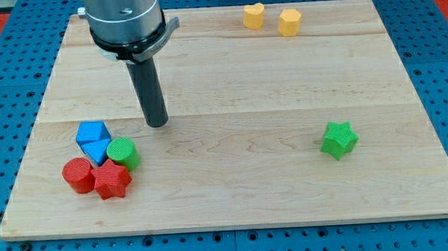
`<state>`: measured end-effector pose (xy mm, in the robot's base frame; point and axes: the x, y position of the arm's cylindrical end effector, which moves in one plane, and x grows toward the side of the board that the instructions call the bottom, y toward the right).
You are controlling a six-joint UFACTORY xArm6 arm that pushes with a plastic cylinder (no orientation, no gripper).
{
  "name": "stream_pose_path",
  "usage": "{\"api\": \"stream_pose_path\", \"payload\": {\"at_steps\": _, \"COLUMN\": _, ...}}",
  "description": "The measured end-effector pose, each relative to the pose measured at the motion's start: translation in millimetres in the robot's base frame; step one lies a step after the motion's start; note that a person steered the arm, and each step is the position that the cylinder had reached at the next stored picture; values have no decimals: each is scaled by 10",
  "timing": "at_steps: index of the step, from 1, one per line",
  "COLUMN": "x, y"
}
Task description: Move the green circle to the bottom center
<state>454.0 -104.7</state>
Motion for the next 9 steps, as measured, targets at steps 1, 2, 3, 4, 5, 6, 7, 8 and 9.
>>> {"api": "stream_pose_path", "payload": {"at_steps": 1, "x": 233, "y": -17}}
{"api": "stream_pose_path", "payload": {"at_steps": 2, "x": 462, "y": -26}}
{"api": "stream_pose_path", "payload": {"at_steps": 3, "x": 677, "y": 85}}
{"api": "stream_pose_path", "payload": {"at_steps": 4, "x": 713, "y": 96}}
{"api": "stream_pose_path", "payload": {"at_steps": 5, "x": 713, "y": 216}}
{"api": "stream_pose_path", "payload": {"at_steps": 6, "x": 713, "y": 215}}
{"api": "stream_pose_path", "payload": {"at_steps": 7, "x": 739, "y": 152}}
{"api": "stream_pose_path", "payload": {"at_steps": 8, "x": 820, "y": 87}}
{"api": "stream_pose_path", "payload": {"at_steps": 9, "x": 1001, "y": -145}}
